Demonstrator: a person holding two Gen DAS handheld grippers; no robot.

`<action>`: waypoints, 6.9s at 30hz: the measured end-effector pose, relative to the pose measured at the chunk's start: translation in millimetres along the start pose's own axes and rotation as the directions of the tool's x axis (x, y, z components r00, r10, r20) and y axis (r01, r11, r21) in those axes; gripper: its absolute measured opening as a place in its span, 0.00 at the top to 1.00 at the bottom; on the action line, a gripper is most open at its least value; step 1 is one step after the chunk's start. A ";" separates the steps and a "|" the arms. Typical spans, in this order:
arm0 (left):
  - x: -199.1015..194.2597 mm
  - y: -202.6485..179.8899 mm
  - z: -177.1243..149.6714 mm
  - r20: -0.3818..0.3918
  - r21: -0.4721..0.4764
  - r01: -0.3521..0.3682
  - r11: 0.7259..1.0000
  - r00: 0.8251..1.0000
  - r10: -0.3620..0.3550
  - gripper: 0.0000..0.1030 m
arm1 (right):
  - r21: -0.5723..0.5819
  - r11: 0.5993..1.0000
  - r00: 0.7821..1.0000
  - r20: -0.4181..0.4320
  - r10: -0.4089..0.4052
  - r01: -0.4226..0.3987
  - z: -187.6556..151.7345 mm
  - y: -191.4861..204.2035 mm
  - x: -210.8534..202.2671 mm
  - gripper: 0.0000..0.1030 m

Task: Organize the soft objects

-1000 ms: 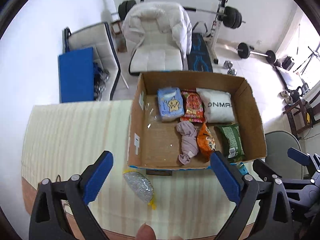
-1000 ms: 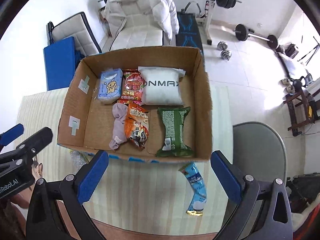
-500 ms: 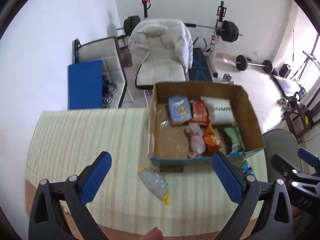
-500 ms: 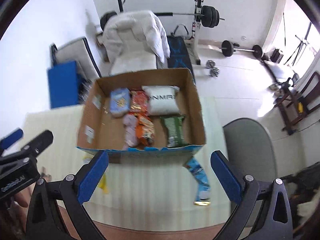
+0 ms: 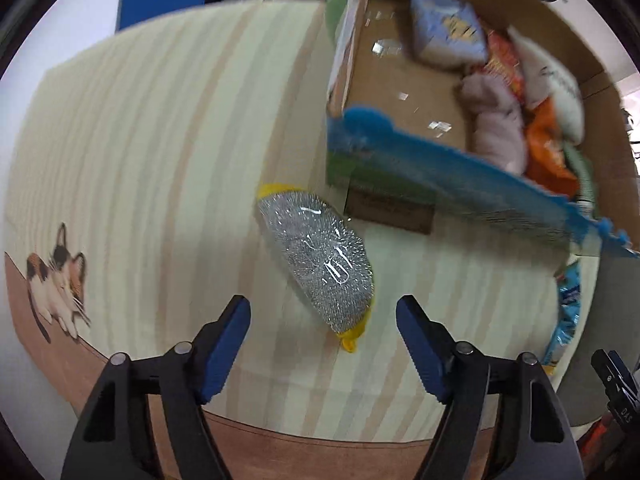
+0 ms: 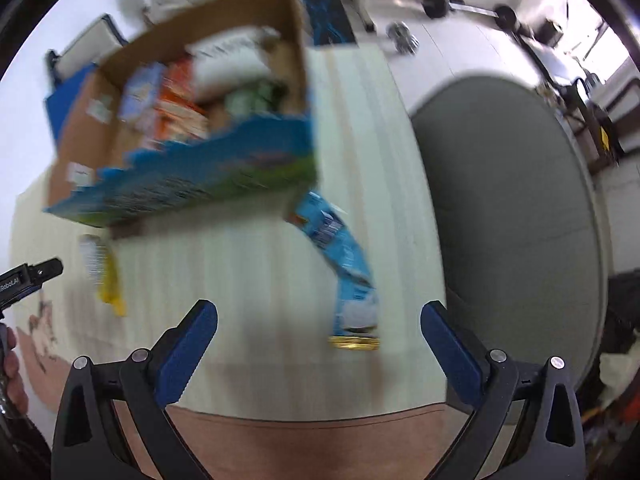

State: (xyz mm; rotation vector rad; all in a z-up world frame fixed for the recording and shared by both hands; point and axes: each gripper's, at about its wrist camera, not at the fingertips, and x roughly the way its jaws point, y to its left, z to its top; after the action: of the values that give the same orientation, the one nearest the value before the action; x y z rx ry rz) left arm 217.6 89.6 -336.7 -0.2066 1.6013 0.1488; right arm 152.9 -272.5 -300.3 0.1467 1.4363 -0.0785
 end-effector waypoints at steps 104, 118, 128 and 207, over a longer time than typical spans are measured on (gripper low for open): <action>-88.2 -81.5 108.4 0.149 0.197 0.054 0.979 0.985 -0.084 0.01 | -0.166 0.986 0.999 -0.018 -0.027 0.023 190.0 97.2 12.3 0.00; -139.3 -78.5 48.7 0.269 0.226 -0.013 0.974 0.962 -0.049 0.01 | -0.112 0.992 0.996 0.068 -0.049 0.056 137.9 90.7 -33.1 0.00; -244.5 -69.5 -44.6 0.449 0.245 -0.039 0.969 0.890 -0.078 0.01 | -0.113 0.992 0.965 0.261 -0.015 0.046 70.9 85.4 -159.8 0.00; -399.3 -54.1 -231.4 0.693 0.208 -0.034 0.978 0.710 -0.122 0.01 | -0.132 0.990 0.795 0.605 0.047 0.042 -124.8 42.2 -423.0 0.00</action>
State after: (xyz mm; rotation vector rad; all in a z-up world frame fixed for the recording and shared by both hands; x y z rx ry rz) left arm 17.7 1.7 73.5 -0.0116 0.8247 0.0121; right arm -20.0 -226.8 105.1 0.0018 0.7870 -0.0181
